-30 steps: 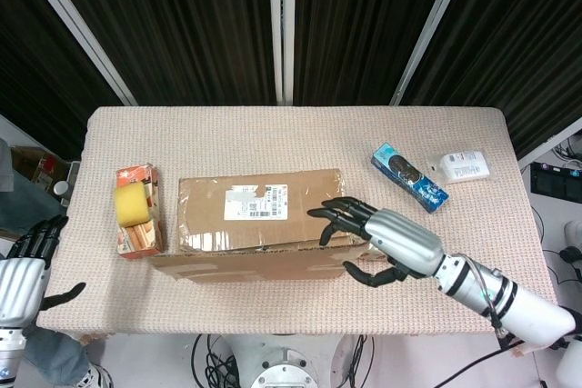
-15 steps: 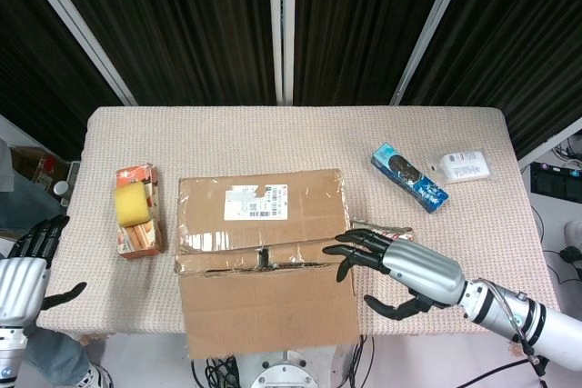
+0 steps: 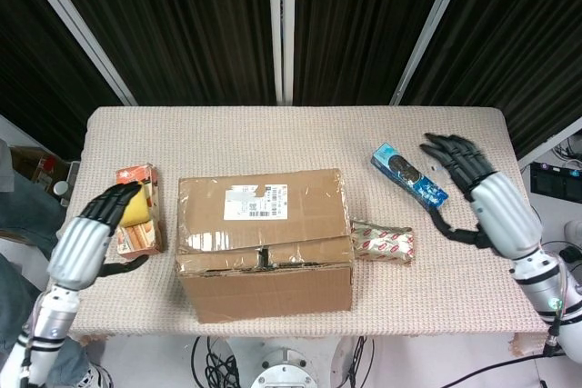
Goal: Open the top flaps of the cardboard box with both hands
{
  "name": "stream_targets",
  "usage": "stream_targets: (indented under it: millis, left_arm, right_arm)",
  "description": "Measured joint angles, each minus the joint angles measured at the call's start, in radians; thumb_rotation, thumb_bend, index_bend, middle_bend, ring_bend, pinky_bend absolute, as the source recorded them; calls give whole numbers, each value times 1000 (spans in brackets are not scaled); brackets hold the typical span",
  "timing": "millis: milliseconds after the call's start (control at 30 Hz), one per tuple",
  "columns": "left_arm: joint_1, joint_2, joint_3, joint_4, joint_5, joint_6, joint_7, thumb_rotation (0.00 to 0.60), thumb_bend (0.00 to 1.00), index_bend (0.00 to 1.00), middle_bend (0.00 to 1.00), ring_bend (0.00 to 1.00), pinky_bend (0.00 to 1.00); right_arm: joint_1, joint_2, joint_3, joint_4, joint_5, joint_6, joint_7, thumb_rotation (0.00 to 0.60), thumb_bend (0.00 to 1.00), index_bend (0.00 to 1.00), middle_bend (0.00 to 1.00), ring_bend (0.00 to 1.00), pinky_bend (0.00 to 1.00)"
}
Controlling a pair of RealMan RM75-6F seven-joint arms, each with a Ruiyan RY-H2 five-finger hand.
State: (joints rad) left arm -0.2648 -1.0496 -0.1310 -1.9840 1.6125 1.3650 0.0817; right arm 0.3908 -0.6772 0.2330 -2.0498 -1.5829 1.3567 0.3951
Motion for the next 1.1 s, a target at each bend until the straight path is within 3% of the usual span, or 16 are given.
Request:
stream_targets:
  millis: [200,467,767,1100]
  left_arm:
    - [-123,-135,-42,-33,-55,-133,38,600,0,53,88,80,193]
    - [-250,-318,-88,-4,-150,-224,122,600,0,53,87,80,192]
    - [-323,-438,-94,87,-193,-253,182,600,0,53,83,80,189]
    - [-357,-494,-79,167,-189,-232,283,600,0,53,78,80,188]
  right_arm:
    - [-60,-73,30,62,135,87,-103,600,386,0,0,0,0]
    - [-84,-95,28,120,180,80,-66,600,385,0,0,0,0]
    - [-96,-106,29,171,190,68,-9,600,380,0,0,0,0]
    - [-97,-119,30,209,188,47,38,600,379,0,0,0,0]
